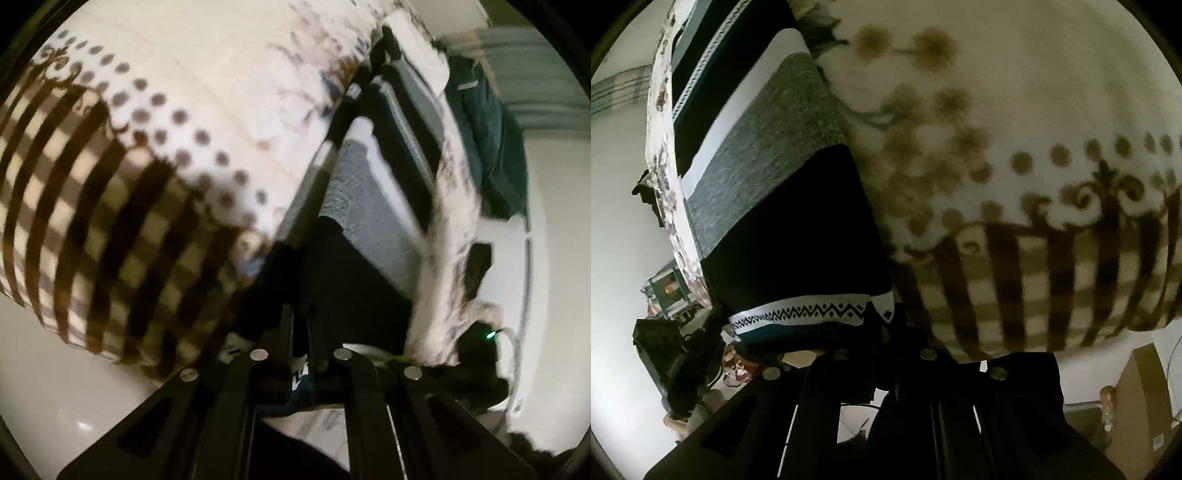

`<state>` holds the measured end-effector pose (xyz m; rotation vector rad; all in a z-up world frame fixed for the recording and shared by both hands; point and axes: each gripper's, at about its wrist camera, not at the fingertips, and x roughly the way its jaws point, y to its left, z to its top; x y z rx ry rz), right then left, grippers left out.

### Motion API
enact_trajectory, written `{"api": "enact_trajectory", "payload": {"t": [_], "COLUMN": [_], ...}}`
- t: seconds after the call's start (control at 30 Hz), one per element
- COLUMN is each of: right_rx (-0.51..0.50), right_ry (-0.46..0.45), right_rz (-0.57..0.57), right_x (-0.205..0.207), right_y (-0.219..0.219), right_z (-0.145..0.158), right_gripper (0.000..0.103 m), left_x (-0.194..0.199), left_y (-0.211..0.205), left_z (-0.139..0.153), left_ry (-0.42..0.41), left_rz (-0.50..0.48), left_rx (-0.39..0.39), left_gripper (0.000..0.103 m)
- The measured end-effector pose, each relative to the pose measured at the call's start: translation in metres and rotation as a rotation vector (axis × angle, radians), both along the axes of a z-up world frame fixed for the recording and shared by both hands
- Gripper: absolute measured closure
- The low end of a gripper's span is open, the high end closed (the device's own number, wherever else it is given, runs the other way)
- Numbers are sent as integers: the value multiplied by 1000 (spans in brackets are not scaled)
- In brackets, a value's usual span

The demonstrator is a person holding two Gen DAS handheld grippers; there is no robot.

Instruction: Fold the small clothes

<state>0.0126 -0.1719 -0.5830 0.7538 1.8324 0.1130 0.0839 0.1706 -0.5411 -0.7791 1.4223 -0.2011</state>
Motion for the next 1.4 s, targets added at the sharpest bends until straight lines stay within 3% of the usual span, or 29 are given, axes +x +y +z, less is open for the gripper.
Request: {"api": "enact_trajectory", "payload": {"t": [0.1, 0.17, 0.2, 0.27, 0.3, 0.33, 0.37, 0.43, 0.57, 0.7, 0.73, 0.77, 0.8, 0.83, 0.97, 1.13, 1.27, 1.4], "right_rx": [-12, 1, 9, 39, 64, 92, 108, 148, 256, 288, 293, 288, 287, 296, 283, 306, 336, 347], "right_ry": [6, 36, 46, 55, 54, 47, 46, 61, 92, 68, 63, 58, 51, 37, -45, -146, -236, -309], "right_rz": [17, 28, 37, 41, 28, 8, 0, -28, -109, -154, -175, -192, -205, -208, -149, -101, -134, -179], "right_x": [-1, 3, 6, 7, 6, 5, 2, -2, -16, -20, -21, -23, -25, -25, -19, -3, 24, 72], "right_y": [-2, 4, 6, 5, 4, 1, -5, -7, -5, -1, 1, 0, 0, 1, 6, 6, -5, -11], "right_z": [-6, -15, -19, -23, -23, -23, -24, -32, -57, -72, -71, -70, -67, -62, -31, 14, 53, 85], "right_gripper": [97, 94, 88, 57, 48, 40, 39, 39, 39, 41, 47, 62, 71, 83, 88, 88, 89, 89], "left_x": [2, 7, 9, 11, 8, 8, 6, 6, 3, 7, 8, 8, 8, 7, 3, 4, 25, 77], "left_y": [0, 2, 6, 12, 18, 22, 26, 28, 14, -4, -6, -8, -10, -13, -19, -15, -16, -31], "left_z": [-15, -23, -25, -20, -17, -16, -17, -27, -52, -56, -53, -49, -45, -41, -21, 17, 58, 95], "left_ry": [14, 35, 46, 34, 16, 11, 11, 26, 76, 87, 81, 71, 64, 63, 73, 24, -70, -197], "left_rz": [-32, -34, -31, -26, -24, -23, -26, -17, -60, -95, -97, -98, -103, -119, -122, -39, -8, -14], "left_rx": [22, -6, -31, -47, -45, -41, -44, -67, -151, -156, -151, -151, -140, -128, -95, -150, -157, -138], "left_gripper": [99, 96, 96, 94, 90, 76, 57, 48, 48, 48, 50, 51, 61, 93, 95, 96, 96, 96]}}
